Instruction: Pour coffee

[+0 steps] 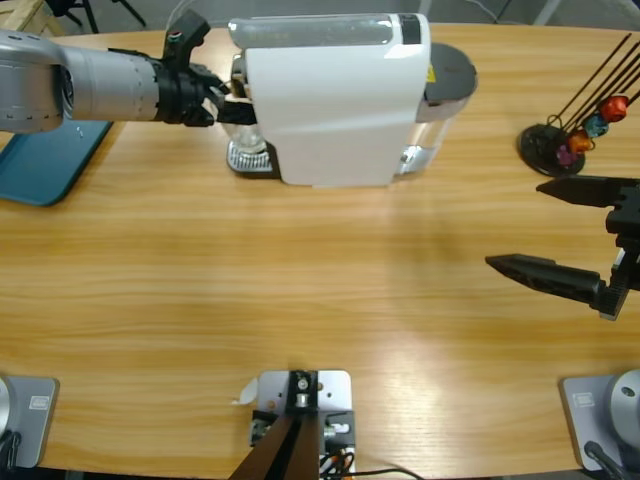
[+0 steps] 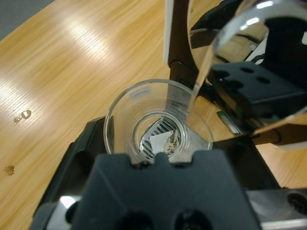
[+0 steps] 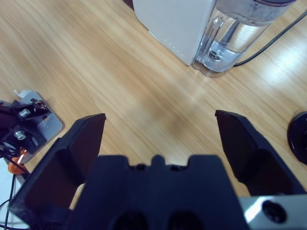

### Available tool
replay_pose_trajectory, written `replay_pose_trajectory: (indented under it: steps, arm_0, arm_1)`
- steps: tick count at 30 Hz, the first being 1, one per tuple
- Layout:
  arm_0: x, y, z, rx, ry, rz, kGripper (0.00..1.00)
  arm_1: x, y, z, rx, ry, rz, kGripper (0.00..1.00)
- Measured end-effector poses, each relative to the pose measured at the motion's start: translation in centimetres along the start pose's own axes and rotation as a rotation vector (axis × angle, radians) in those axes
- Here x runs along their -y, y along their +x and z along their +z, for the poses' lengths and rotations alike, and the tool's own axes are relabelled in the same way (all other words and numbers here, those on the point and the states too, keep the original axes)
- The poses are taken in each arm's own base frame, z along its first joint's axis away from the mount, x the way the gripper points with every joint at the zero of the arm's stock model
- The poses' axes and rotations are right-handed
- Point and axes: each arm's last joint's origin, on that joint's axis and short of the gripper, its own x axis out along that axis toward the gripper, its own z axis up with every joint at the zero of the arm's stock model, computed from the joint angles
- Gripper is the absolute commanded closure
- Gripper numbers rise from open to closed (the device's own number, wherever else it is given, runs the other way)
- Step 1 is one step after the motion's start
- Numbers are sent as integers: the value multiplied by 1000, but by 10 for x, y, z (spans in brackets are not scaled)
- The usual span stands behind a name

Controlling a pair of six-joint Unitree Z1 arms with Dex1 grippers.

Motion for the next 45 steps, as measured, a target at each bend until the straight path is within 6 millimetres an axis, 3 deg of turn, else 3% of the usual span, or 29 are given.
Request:
replay_pose_trajectory:
  steps: [5, 8, 10, 11, 24, 30, 39, 41, 45]
  arm_0:
    - [-1, 0, 0, 1, -2, -7, 453]
    - [-1, 0, -1, 0, -3, -9, 278]
    - [0, -1, -3, -5, -4, -10, 70]
    - [0, -1, -3, -7, -4, -11, 37]
    - [4, -6, -14, -28, -10, -45, 32]
    - [9, -18, -19, -30, -8, -46, 32]
    - [11, -67, -14, 18, -10, -12, 32]
    - [16, -89, -14, 15, -29, -11, 33]
    - [31, -154, -17, 19, -91, -7, 62]
  arm_1:
    - [0, 0, 0, 1, 0, 0, 4]
    - [0, 0, 0, 2, 0, 0, 4]
    - [0, 0, 0, 2, 0, 0, 4]
    - [0, 0, 0, 2, 0, 0, 4]
    - [0, 0, -2, -2, 0, 0, 4]
    - [0, 1, -4, -7, 0, -1, 4]
    - [0, 1, -4, -1, 0, 0, 0]
    - [0, 1, -3, 3, 0, 0, 0]
    - [0, 2, -3, -1, 0, 0, 0]
